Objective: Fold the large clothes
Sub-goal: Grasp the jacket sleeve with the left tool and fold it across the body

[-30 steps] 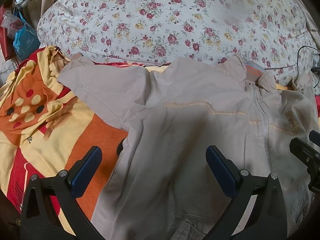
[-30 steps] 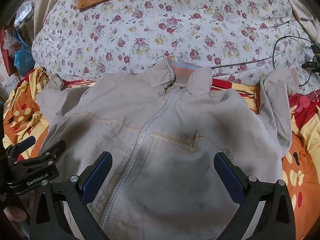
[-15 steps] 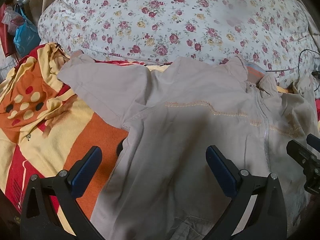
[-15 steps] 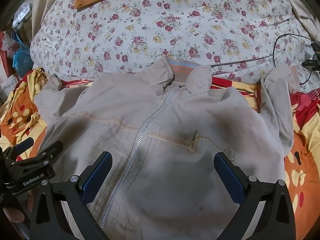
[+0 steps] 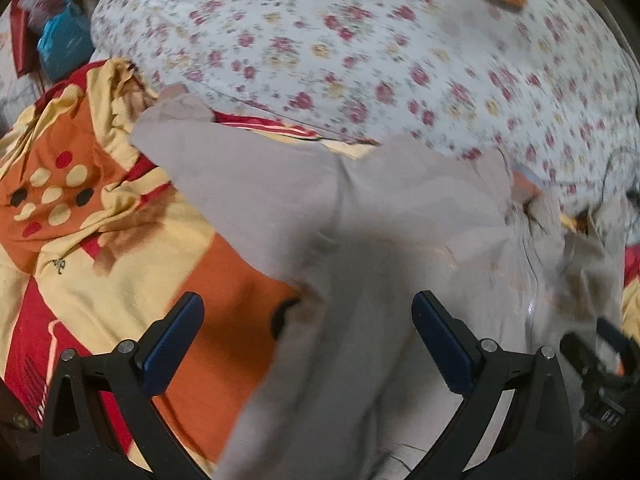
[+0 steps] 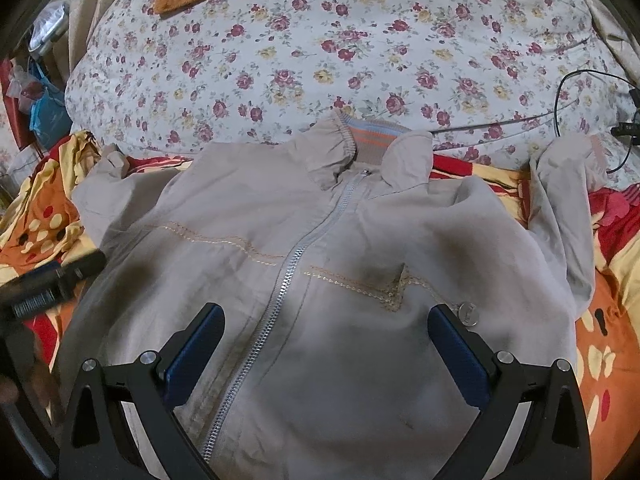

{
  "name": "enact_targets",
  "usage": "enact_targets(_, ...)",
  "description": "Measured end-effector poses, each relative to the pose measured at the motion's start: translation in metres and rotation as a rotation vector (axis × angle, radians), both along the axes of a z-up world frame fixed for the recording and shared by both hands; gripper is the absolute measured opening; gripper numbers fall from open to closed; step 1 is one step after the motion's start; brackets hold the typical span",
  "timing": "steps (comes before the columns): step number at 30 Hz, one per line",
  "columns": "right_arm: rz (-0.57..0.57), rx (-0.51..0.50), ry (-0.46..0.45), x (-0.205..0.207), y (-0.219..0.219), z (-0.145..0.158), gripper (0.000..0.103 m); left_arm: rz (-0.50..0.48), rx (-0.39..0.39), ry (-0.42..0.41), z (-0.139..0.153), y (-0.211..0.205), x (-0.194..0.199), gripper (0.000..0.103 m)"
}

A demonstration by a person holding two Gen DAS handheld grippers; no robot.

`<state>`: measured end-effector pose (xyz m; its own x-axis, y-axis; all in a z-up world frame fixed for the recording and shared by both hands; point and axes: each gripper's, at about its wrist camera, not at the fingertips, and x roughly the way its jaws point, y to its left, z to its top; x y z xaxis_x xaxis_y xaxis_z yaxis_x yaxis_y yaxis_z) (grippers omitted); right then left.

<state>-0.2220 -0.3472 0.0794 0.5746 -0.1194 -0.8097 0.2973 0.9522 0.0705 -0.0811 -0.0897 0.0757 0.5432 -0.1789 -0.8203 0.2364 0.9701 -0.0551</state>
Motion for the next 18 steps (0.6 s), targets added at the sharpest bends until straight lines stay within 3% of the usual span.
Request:
enact_targets(8,-0.006,0.019,0.009,0.0,-0.004,-0.002,0.102,0.16,0.037,0.002,0.01,0.054,0.076,0.103)
enact_targets(18,0.01,0.027,0.035,0.0,-0.004,-0.008,0.102,0.39,0.055,0.008,-0.009,0.125,0.183,0.103)
